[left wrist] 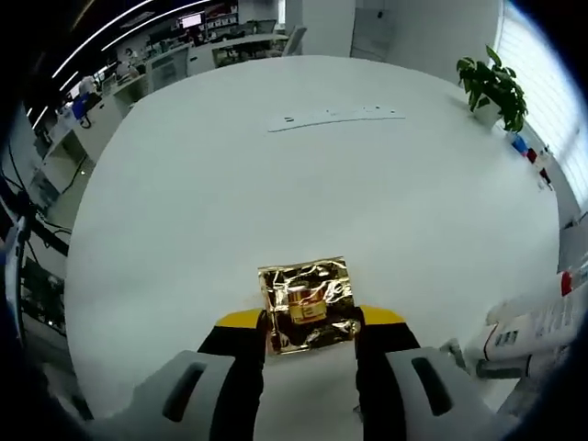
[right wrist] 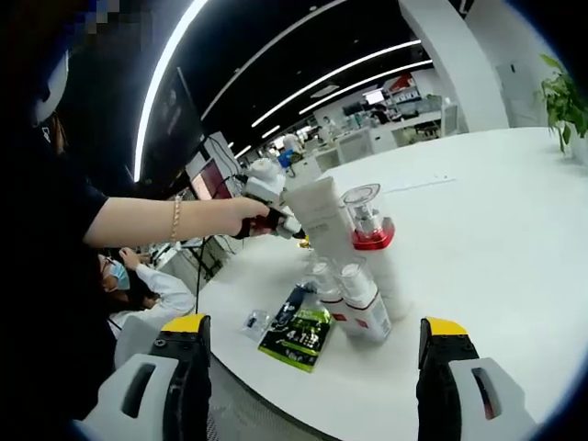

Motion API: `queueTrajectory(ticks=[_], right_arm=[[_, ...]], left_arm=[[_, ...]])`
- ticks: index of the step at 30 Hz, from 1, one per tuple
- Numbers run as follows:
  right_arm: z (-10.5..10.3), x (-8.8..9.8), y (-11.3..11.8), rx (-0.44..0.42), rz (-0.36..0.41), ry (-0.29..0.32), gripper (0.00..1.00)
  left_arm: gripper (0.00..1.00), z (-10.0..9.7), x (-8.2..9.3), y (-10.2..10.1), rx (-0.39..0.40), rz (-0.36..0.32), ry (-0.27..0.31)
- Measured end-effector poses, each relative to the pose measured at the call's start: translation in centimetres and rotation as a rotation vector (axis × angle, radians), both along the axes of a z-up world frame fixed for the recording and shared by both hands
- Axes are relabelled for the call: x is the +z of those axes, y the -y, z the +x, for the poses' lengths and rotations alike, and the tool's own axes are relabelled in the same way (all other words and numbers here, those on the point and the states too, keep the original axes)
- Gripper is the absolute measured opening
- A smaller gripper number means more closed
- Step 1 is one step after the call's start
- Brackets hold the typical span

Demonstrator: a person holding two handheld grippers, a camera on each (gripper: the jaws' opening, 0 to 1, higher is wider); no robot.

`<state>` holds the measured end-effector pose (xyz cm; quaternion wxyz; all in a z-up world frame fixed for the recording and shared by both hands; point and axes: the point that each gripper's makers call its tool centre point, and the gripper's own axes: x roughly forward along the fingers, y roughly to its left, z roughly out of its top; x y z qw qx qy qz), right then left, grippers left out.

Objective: Arrange the skincare products in the storage area until every visible bottle or jar stands upright without overlapping.

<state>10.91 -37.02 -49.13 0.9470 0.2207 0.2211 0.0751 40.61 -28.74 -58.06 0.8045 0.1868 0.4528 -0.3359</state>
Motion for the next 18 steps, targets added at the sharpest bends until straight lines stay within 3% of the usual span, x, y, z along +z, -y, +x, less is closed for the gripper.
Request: queueTrajectory(ticks=[5,9,18], right_arm=[[0.0,0.2,-0.3,0.02,-0.012,0.011,0.99],[0.1,0.3,-0.7,0.035,-0.016,0.017,0.99],[0.1,0.6,-1.3,0.066,-0.027,0.033,0.99]], left_arm=[[0.43,-2.5,-0.6,-4.0,0.049,0.016,-0.016],[0.43,-4.0,-0.8,-5.8,0.073,0.022,-0.029],[0.43,-6.1,-1.4,-7.4,0.088,0.028,-0.036]])
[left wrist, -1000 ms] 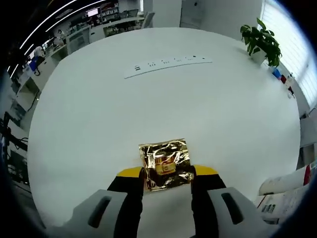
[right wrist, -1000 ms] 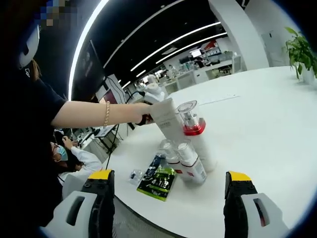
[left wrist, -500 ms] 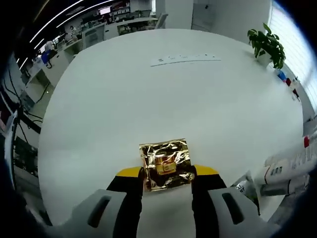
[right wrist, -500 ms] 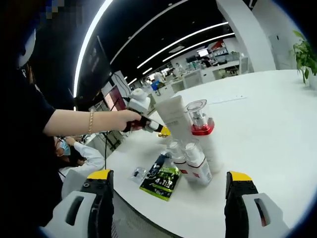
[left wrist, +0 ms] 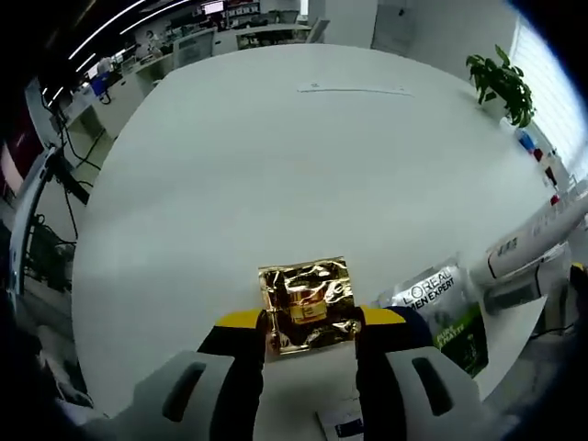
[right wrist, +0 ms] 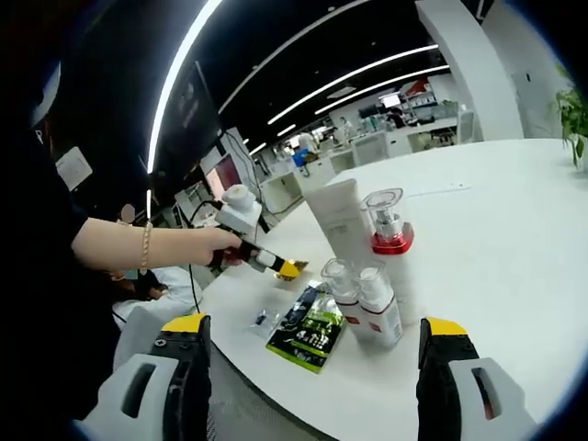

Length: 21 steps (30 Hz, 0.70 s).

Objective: Arrange the skincare products in the storage area until every visible bottle or jar stands upright without overlapping.

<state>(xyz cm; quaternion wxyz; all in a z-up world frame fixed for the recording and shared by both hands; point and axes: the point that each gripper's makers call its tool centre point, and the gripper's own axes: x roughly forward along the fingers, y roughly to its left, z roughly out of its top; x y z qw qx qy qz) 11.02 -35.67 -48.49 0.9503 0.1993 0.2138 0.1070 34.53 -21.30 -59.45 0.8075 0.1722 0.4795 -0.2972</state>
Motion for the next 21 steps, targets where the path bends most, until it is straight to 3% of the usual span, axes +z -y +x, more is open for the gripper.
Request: queueTrajectory(ticks=[10,21], right_arm=[[0.0,0.0,-0.1,0.011,-0.008,0.011,0.98],[0.1,-0.2,0.2,0.004,-0.012,0.021,0.98]], left_arm=[[0.43,-3.5,-1.0,-1.1,0.031,0.021,-0.024],[0.47,-4.6,-0.4,-1.2,0.084,0.031,-0.013]])
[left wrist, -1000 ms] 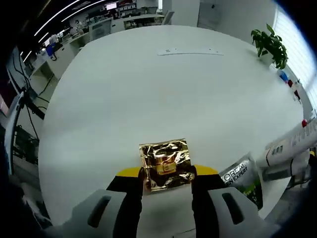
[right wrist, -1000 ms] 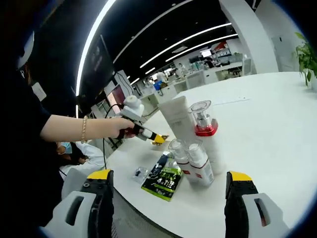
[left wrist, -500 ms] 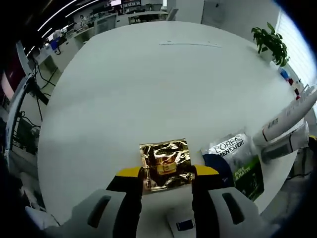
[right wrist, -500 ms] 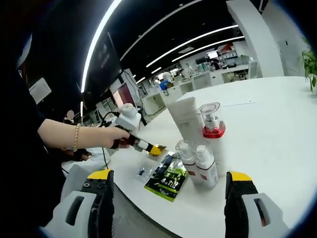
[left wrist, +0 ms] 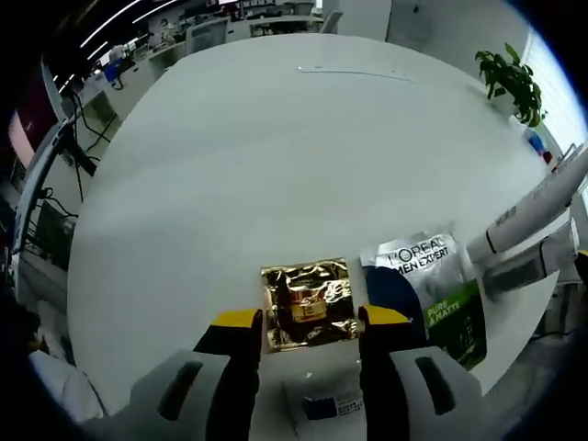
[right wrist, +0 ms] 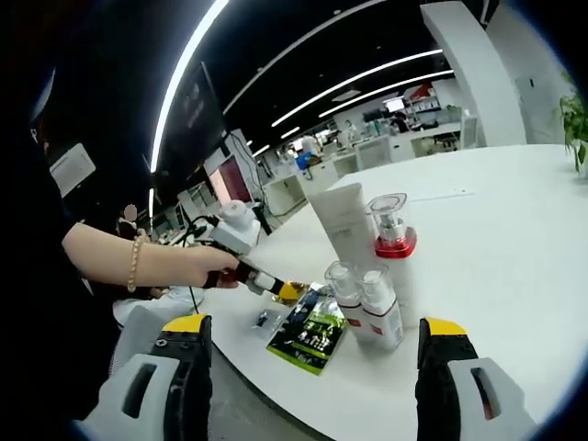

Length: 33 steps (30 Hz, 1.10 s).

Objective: Arrange the skincare products in the storage area until every visible bottle or jar stands upright without overlapping.

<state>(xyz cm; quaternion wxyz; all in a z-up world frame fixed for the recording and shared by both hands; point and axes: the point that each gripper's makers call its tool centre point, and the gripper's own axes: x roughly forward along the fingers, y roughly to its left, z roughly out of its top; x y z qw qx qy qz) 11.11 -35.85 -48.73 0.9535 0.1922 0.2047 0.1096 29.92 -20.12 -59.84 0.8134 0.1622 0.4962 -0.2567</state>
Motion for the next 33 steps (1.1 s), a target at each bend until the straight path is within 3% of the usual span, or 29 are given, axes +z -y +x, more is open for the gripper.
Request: queueTrajectory(ticks=[11,19,25,33], right_arm=[[-0.1,0.0,-0.1,0.0,0.003,0.005,0.98],[-0.1,0.1,-0.2,-0.001,0.004,0.008,0.98],[-0.1,0.1,-0.2,0.002,0.001,0.009,0.98],[-0.1,0.0,-0.5,0.024,-0.013,0.006,0.99]], left_arm=[[0.46,0.2,-0.2,-0.1,-0.021,0.0,0.024],[0.51,1.6,0.4,0.1,-0.098,-0.093,0.016],[0.59,2.4,1.2,-0.7,-0.171,-0.141,0.061],[0.68,1.2,3.0,-2.6,-0.212,-0.214,0.125]])
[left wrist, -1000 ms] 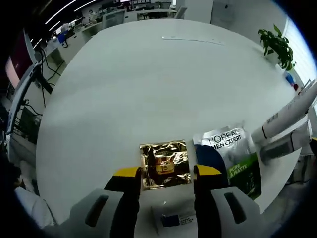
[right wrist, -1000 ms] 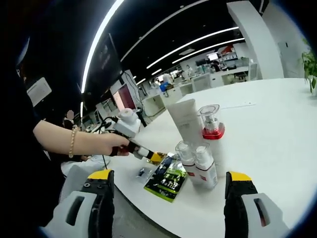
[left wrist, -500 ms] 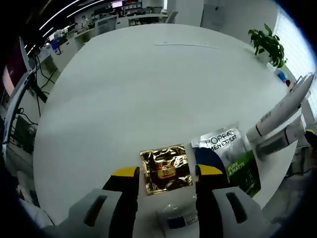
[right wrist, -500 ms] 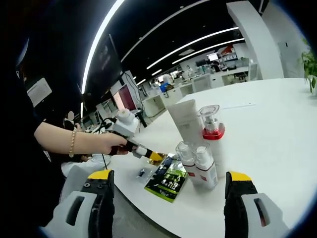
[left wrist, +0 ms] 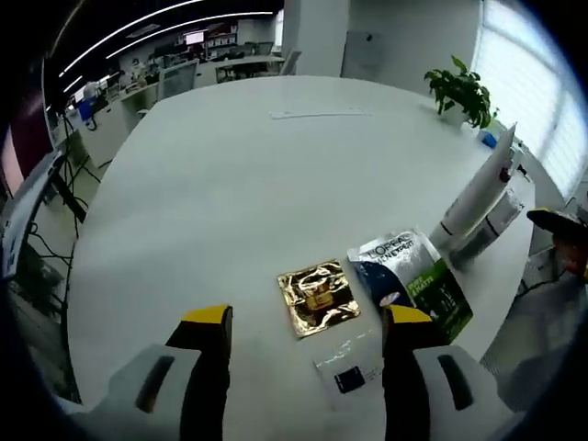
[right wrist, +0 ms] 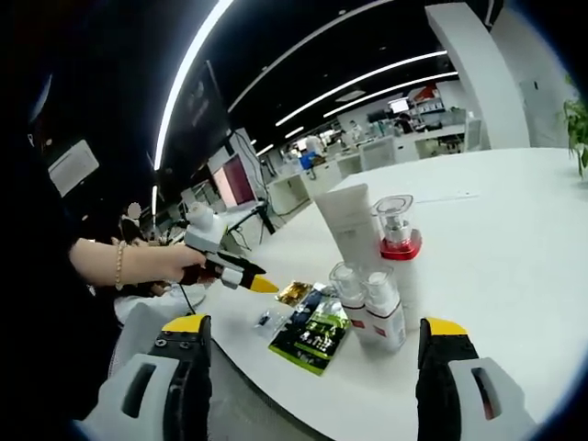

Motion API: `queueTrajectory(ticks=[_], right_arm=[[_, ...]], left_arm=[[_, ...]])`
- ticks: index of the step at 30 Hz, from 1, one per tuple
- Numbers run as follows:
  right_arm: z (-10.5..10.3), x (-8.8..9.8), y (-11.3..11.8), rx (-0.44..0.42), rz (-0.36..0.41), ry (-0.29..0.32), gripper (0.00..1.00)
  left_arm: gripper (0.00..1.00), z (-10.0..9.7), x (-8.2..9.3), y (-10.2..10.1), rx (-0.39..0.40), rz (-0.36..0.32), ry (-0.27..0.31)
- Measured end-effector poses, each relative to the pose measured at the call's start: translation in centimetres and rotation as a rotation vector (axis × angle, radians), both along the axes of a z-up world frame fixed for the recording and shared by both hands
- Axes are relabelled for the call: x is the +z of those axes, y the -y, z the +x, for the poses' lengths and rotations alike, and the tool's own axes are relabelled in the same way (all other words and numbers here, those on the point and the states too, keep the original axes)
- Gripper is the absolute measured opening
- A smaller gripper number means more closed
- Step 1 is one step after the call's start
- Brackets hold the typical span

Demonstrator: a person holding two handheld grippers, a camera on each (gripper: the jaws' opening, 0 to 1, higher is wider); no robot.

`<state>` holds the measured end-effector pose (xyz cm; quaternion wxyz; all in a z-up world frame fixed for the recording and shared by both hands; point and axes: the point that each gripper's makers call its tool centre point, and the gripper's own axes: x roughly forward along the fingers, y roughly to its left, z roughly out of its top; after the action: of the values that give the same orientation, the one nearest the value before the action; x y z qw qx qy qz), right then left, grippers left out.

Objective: Arrange the skincare products in the storage area until every visible bottle or jar stands upright without overlapping.

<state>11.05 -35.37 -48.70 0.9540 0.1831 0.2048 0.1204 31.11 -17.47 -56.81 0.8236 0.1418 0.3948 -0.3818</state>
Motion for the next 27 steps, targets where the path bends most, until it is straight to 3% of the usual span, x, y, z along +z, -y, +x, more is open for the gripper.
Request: queueTrajectory(ticks=[8,16,22,27], right_arm=[[0.0,-0.2,-0.6,0.041,-0.023,-0.01,0.99],[-0.1,-0.2,-1.4,0.083,-0.043,-0.007,0.99],[-0.1,0.1,-1.7,0.101,-0.049,0.008,0.99],[-0.1,0.3,-2.1,0.121,-0.054,0.012,0.99]], left_arm=[[0.77,-1.6,2.1,-1.8,0.009,-0.097,0.049],[0.89,-4.4,4.3,-3.6,0.023,-0.179,0.085],[0.92,-6.6,5.3,-4.4,-0.01,-0.214,0.105],[0.93,-6.9,8.6,-4.0,-0.005,-0.294,0.161]])
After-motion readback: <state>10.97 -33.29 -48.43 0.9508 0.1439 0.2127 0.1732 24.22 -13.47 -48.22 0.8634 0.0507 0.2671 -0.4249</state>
